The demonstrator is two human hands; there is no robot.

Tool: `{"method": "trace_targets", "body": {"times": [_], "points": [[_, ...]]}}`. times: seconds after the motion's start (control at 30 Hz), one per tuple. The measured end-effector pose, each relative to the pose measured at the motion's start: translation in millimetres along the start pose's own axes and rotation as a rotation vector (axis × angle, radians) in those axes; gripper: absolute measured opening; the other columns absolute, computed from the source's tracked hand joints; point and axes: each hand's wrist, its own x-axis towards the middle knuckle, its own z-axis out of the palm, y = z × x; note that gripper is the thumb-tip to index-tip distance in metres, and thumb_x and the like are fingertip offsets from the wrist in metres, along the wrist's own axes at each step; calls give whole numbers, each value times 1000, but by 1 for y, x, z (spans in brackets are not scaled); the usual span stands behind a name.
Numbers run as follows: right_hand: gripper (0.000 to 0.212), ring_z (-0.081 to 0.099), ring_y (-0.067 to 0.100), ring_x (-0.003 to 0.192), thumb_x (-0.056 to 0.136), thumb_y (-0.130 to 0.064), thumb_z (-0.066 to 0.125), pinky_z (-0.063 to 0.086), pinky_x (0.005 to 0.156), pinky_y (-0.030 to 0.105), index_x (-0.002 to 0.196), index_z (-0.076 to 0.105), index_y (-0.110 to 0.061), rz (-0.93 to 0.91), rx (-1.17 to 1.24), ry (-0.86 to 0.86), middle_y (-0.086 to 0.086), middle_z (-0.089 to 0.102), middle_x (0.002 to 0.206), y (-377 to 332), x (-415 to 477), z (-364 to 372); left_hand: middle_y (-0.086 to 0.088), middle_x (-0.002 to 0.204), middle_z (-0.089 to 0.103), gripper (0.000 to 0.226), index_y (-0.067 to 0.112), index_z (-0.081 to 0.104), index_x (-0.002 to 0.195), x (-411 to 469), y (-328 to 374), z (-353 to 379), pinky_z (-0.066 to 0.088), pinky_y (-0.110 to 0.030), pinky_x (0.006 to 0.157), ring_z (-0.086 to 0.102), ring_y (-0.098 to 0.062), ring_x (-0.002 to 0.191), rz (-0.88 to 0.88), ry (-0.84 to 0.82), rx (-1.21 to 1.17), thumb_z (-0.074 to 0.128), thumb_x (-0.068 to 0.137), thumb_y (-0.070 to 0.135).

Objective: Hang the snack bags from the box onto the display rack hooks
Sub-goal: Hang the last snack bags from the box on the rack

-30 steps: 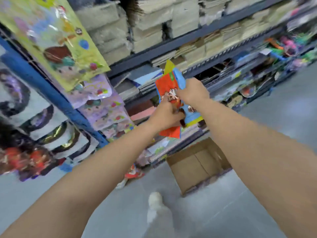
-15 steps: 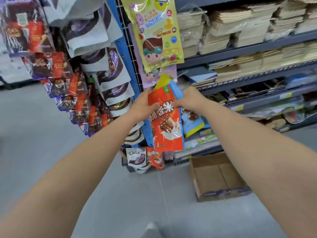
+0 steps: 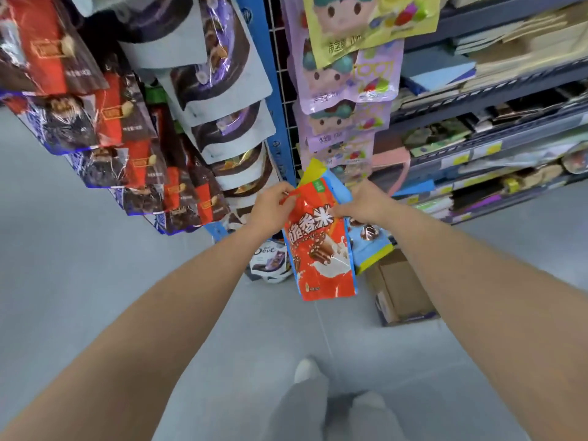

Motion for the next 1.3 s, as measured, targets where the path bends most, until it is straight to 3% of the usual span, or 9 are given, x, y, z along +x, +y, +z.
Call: {"method": "trace_targets", "body": {"times": [0.07,0.17,0.3,0.4,0.53,0.63,0.77,0.97,1.3], "points": [[47,37,10,39,82,-27,71,28,46,24,56,43,1,-3,18,-16,0,40,44,17,8,11,-6,81,61,9,13,59,86,5,-15,10,42,-28,66,57,-20,74,-56,-5,-19,52,91,10],[44,33,4,30,84,-27,69,29,41,21,51,42,-15,39,73,-30,-12,37,30,45,16,29,-10,83,63,10,9,61,90,7,-39,30,47,-32,71,61,-27,81,-136,-37,51,52,90,11],[20,50,14,55,89,-26,63,41,57,25,83,68,-8,144,124,-5,5,61,67,89,33,48,-14,91,65,18,8,58,105,2,-82,57,42,-34,76,60,-29,87,-172,-76,316,50,90,16],[29,47,21,54,89,-25,61,38,60,32,68,59,-5,230,78,45,12,55,64,121,53,57,-24,86,66,23,3,55,112,1,-118,81,41,-40,75,62,-36,85,-100,-130,469,47,93,13],[31,47,16,49,91,-22,57,34,41,21,65,54,-6,298,-41,-9,10,54,60,162,87,72,-13,53,60,11,4,64,85,22,-159,117,45,-30,61,61,-28,52,6,-83,782,55,78,5],[34,46,16,48,91,-25,57,38,43,23,62,51,-9,327,-123,-51,8,49,58,187,114,89,-9,46,55,5,8,61,74,42,-188,141,44,-28,57,57,-26,44,15,38,744,57,72,6],[39,56,29,77,87,-29,61,55,80,46,56,41,-17,367,-188,-56,14,56,77,213,143,118,-16,87,68,23,7,54,107,69,-220,170,32,-38,90,62,-34,86,-190,45,628,39,90,9],[44,48,24,59,89,-31,59,44,65,35,53,40,-15,388,-221,-64,5,45,56,233,171,151,-12,106,67,29,12,45,122,102,-237,208,23,-38,100,59,-30,102,-359,163,484,41,97,26],[29,67,36,81,87,-34,58,56,77,48,76,62,-8,372,-112,-55,17,69,89,246,176,162,-5,100,67,27,22,55,116,118,-238,227,22,-35,102,57,-22,101,-380,441,308,45,91,19]]}}
